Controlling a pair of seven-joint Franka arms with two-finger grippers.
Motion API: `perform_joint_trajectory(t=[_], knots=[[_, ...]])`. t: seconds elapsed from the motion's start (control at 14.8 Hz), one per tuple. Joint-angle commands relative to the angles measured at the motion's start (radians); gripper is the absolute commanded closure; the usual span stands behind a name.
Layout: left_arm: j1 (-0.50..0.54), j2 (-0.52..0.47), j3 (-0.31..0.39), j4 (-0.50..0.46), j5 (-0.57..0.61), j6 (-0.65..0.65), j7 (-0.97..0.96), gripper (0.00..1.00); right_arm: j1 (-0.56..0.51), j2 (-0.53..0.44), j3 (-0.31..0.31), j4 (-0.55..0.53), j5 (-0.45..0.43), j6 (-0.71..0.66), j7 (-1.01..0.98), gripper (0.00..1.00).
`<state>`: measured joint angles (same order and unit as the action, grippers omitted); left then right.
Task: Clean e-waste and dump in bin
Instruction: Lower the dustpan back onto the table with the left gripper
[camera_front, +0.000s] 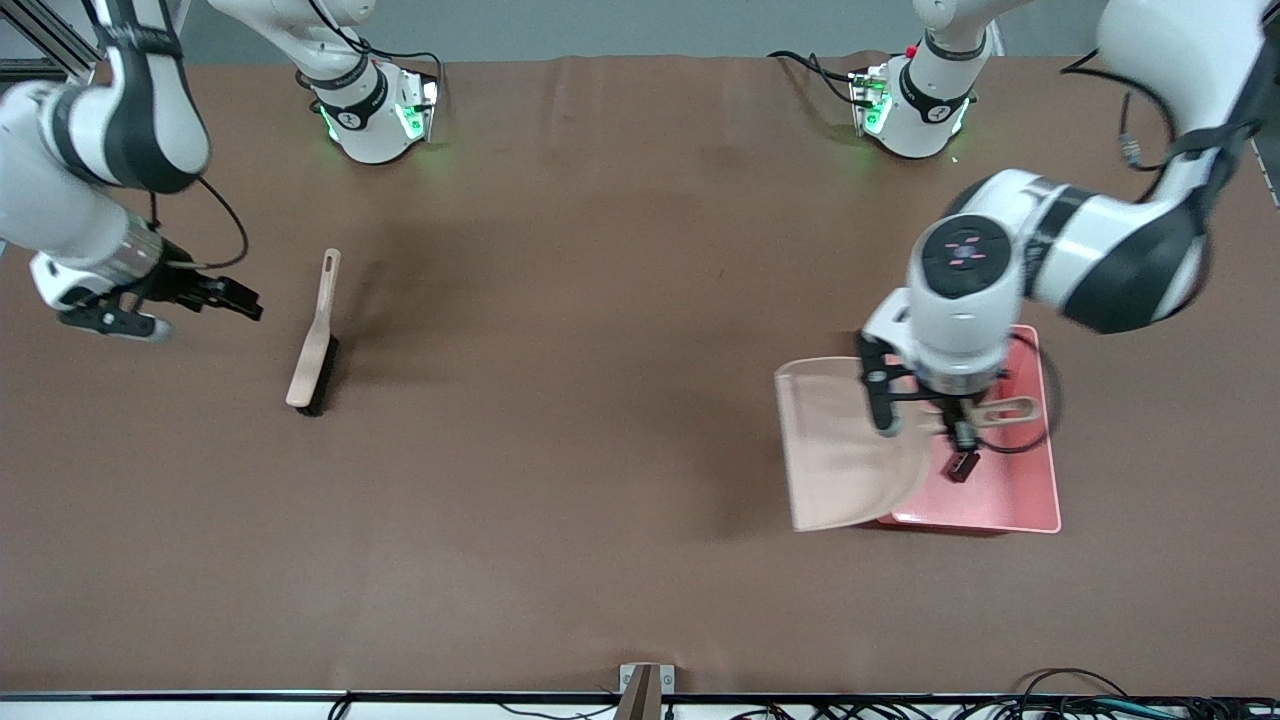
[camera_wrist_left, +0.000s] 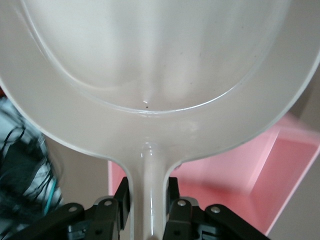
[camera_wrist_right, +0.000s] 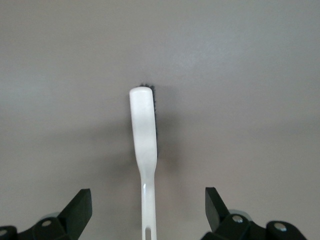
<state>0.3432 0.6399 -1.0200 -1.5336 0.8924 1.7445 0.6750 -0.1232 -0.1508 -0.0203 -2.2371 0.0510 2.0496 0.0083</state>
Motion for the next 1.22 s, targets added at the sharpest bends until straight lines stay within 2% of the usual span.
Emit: perform_joint_trajectory(t=[0.0, 0.2, 0.41, 0.54, 0.81, 1.01, 1.15], knots=[[-0.114, 0.131, 0.017, 0.087, -0.004, -0.006, -0.125, 0.92, -0.022, -0.038, 0.016, 0.169, -0.013, -0.223, -0.007, 0.0], [-0.292, 0.142, 0.174, 0.087, -0.006, -0.002, -0.167, 0.92, -0.024, -0.062, 0.016, 0.295, -0.013, -0.359, -0.005, 0.0], [-0.395, 0.153, 0.273, 0.087, -0.007, 0.036, -0.15, 0.91, -0.024, -0.075, 0.016, 0.407, -0.014, -0.451, -0.007, 0.0], [-0.398, 0.178, 0.276, 0.086, -0.001, 0.072, -0.115, 0.91, -0.026, -0.052, 0.016, 0.499, -0.016, -0.463, -0.005, 0.0], [-0.398, 0.216, 0.278, 0.086, -0.003, 0.119, -0.017, 0.91, -0.015, 0.065, 0.022, 0.632, -0.037, -0.525, 0.005, 0.0], [-0.398, 0.237, 0.278, 0.086, -0.007, 0.122, -0.012, 0.91, 0.002, 0.158, 0.025, 0.763, -0.111, -0.557, 0.007, 0.0], [-0.397, 0.245, 0.278, 0.086, -0.009, 0.132, -0.015, 0.9, 0.005, 0.177, 0.025, 0.781, -0.152, -0.559, -0.002, 0.0]])
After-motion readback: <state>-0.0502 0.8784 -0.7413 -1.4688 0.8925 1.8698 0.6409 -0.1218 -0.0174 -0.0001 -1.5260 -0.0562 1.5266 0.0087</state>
